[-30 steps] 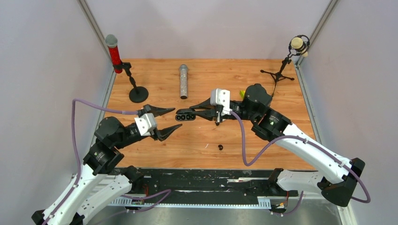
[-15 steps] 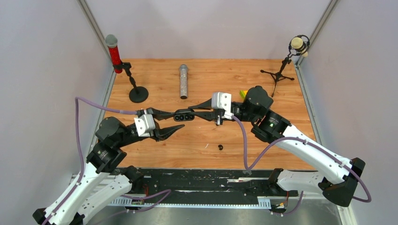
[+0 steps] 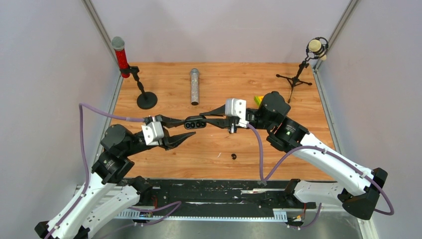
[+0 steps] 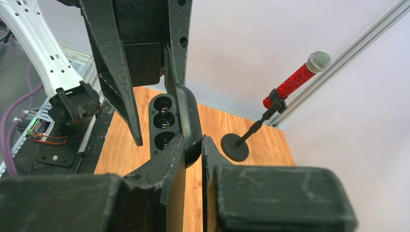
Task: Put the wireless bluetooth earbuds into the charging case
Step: Adjust the charging case.
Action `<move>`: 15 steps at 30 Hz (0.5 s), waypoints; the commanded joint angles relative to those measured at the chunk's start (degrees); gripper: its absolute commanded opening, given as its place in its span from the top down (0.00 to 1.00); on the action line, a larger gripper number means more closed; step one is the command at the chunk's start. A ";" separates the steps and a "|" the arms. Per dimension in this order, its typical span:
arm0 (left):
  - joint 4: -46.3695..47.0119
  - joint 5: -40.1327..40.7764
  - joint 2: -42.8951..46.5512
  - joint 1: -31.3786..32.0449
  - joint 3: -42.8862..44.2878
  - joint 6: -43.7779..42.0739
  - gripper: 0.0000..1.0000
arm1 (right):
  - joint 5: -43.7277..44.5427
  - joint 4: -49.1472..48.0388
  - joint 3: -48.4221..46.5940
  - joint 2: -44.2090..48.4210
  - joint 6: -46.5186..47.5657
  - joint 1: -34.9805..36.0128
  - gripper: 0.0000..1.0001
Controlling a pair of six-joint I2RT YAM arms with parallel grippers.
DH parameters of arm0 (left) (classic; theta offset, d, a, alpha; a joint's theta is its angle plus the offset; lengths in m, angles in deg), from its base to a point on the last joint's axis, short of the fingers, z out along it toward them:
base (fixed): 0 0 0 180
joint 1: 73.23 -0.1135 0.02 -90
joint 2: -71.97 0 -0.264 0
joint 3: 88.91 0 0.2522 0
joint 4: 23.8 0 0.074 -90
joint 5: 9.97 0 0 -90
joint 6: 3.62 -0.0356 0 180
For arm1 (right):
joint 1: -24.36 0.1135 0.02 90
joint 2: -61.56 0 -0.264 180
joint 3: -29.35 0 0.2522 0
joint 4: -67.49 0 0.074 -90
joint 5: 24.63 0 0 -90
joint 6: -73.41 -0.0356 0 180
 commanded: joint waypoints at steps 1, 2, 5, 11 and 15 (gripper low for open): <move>2.01 -1.06 -0.19 0.17 -0.03 0.59 0.53 | -1.00 -2.94 -0.26 0.61 0.94 0.38 1.00; 2.11 -1.15 -0.27 0.17 -0.04 0.51 0.56 | -1.22 -2.94 -0.26 0.59 0.96 0.34 1.00; 2.18 -1.24 -0.21 0.17 -0.13 0.15 0.67 | -1.28 -2.94 -0.17 0.72 1.02 0.34 1.00; 1.67 -2.14 -0.13 0.17 -0.09 -1.31 0.94 | -1.47 -3.02 -0.16 0.77 0.89 0.36 1.00; 1.01 -2.38 0.03 0.17 0.03 -2.96 1.00 | -1.90 -2.98 -0.22 0.59 0.78 0.36 1.00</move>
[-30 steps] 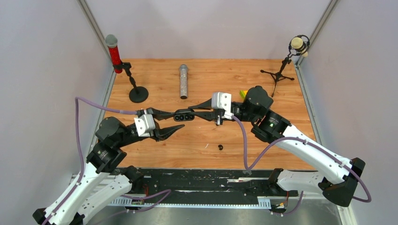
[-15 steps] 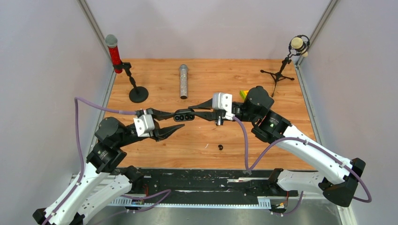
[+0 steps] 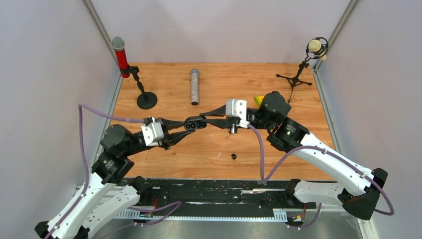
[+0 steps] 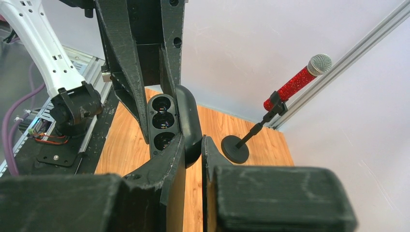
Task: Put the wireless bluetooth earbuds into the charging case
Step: Adjust the charging case.
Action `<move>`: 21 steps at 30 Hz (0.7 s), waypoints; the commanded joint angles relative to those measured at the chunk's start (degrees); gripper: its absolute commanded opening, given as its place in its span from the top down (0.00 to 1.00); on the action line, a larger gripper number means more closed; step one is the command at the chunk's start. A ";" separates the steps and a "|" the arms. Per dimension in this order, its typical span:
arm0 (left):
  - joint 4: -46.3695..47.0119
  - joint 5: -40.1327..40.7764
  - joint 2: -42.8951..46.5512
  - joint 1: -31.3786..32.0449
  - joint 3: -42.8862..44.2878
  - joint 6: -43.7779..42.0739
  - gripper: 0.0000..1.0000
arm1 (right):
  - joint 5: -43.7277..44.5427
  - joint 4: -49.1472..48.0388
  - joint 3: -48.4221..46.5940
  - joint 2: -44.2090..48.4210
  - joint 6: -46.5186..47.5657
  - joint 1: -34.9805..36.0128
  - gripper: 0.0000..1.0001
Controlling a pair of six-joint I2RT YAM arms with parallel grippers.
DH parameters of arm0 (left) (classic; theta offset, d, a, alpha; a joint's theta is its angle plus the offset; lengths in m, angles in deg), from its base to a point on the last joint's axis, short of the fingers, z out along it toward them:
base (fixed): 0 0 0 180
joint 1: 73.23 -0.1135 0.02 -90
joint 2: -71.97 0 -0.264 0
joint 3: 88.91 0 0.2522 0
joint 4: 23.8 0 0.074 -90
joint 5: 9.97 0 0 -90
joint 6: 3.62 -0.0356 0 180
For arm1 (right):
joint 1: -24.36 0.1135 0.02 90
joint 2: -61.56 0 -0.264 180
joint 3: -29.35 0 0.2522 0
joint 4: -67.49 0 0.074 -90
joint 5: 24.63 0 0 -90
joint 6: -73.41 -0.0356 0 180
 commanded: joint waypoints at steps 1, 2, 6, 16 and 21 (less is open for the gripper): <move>0.30 -2.38 0.12 0.19 0.10 -2.66 1.00 | -1.23 -2.77 -0.32 0.50 0.54 0.41 1.00; -0.26 -3.05 0.23 0.19 0.14 -3.91 1.00 | -1.48 -2.58 -0.35 0.47 0.54 0.41 1.00; -2.49 -4.73 0.97 0.19 0.15 -8.41 1.00 | -2.02 -0.91 -0.89 -0.16 0.40 0.38 1.00; -6.37 -6.91 1.55 0.24 -0.09 -16.25 1.00 | -3.25 0.73 -1.58 -0.78 -2.50 0.26 0.56; -6.41 -7.27 2.00 0.19 -0.87 -15.16 1.00 | -4.20 2.74 -2.05 -1.16 -3.21 0.16 0.52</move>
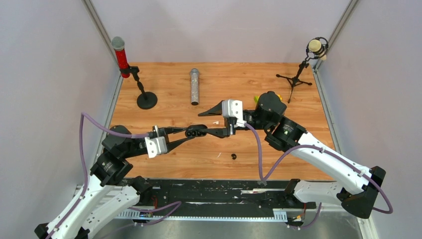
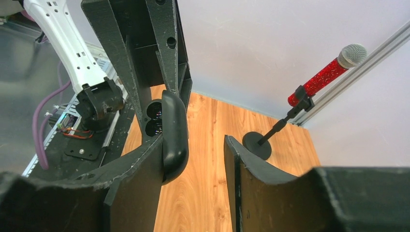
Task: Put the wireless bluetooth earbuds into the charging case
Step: Adjust the charging case.
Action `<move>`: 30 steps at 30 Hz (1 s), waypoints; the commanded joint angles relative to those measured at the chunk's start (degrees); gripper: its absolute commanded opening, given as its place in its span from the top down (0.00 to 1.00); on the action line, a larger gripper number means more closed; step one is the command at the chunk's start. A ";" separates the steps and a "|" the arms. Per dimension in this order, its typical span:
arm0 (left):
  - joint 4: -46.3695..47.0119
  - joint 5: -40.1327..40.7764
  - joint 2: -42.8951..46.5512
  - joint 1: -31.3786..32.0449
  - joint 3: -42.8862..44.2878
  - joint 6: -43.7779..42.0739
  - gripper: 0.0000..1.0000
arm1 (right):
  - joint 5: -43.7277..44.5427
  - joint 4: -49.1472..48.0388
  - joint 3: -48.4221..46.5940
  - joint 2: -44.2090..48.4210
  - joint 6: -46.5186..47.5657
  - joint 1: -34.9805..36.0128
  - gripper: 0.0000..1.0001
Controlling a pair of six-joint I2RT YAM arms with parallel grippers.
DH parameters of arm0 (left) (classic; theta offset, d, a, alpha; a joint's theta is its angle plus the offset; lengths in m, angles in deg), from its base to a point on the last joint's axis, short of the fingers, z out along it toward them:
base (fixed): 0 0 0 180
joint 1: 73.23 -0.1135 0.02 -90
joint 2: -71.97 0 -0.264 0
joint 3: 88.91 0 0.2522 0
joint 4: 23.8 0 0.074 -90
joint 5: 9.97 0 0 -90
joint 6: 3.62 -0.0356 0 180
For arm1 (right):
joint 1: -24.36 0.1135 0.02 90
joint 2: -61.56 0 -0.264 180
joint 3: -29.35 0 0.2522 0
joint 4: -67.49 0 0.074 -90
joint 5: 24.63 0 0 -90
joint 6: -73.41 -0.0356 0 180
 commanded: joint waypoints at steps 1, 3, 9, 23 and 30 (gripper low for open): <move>-0.16 -1.89 0.57 0.21 -0.63 -0.24 1.00 | -2.23 1.45 -2.24 -0.24 -1.35 0.09 0.50; 0.02 -0.75 0.34 0.21 -0.60 2.44 1.00 | -3.37 2.30 -2.85 -0.56 -1.87 -0.14 0.46; -0.53 1.42 0.10 0.21 -1.71 9.72 1.00 | -4.67 3.66 -4.25 -2.66 -3.90 -0.66 0.41; 0.17 -1.29 0.34 0.21 -2.36 9.18 1.00 | -4.05 3.66 -6.87 -7.28 -11.87 -5.94 0.44; 4.26 3.36 0.86 0.21 -5.66 16.14 1.00 | -10.95 4.11 -7.52 -11.69 -19.38 -9.45 0.46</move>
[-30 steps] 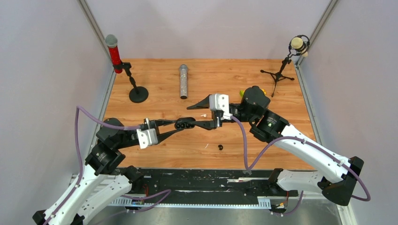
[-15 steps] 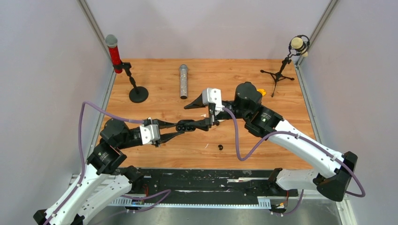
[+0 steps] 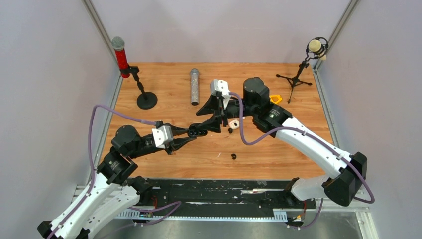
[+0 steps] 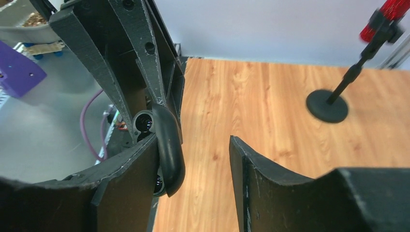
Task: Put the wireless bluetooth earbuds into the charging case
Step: Adjust the charging case.
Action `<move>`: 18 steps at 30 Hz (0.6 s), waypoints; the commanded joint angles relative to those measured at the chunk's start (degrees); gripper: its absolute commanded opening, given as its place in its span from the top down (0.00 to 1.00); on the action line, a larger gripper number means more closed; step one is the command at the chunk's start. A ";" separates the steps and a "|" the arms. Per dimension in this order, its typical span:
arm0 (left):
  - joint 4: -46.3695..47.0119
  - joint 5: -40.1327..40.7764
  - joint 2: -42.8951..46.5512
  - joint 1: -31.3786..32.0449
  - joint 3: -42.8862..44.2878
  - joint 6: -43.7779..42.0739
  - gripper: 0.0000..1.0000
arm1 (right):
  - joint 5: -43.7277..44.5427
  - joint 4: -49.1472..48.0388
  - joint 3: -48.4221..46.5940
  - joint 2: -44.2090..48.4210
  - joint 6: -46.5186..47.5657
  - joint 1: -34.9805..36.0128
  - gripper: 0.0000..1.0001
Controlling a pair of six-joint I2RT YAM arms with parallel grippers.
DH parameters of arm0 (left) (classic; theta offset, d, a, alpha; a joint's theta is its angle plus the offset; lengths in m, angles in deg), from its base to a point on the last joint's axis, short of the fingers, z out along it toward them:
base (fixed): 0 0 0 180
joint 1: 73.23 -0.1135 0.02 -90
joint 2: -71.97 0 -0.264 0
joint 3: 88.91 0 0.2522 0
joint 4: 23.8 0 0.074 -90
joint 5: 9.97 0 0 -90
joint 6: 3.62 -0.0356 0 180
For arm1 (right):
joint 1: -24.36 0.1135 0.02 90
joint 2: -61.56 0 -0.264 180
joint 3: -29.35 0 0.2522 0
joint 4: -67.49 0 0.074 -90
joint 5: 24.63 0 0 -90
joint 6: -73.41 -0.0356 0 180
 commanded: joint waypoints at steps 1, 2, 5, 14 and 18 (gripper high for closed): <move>4.64 -0.76 0.76 0.34 -1.41 5.34 1.00 | -2.18 -0.80 -1.73 -1.91 -5.26 -2.47 0.46; 5.48 -0.43 0.77 0.28 -1.71 6.26 1.00 | -2.64 -0.86 -1.70 -2.13 -6.03 -2.80 0.46; 7.14 0.50 1.04 0.26 -3.40 7.52 1.00 | -4.31 -0.99 -1.56 -2.71 -7.03 -3.43 0.46; 7.91 2.46 0.88 0.26 -4.49 6.87 1.00 | -10.36 -2.33 -1.76 -2.88 -7.32 -3.49 0.42; 7.31 3.84 0.94 0.19 -4.60 7.88 1.00 | -11.60 -2.40 -2.74 -4.00 -8.13 -3.44 0.40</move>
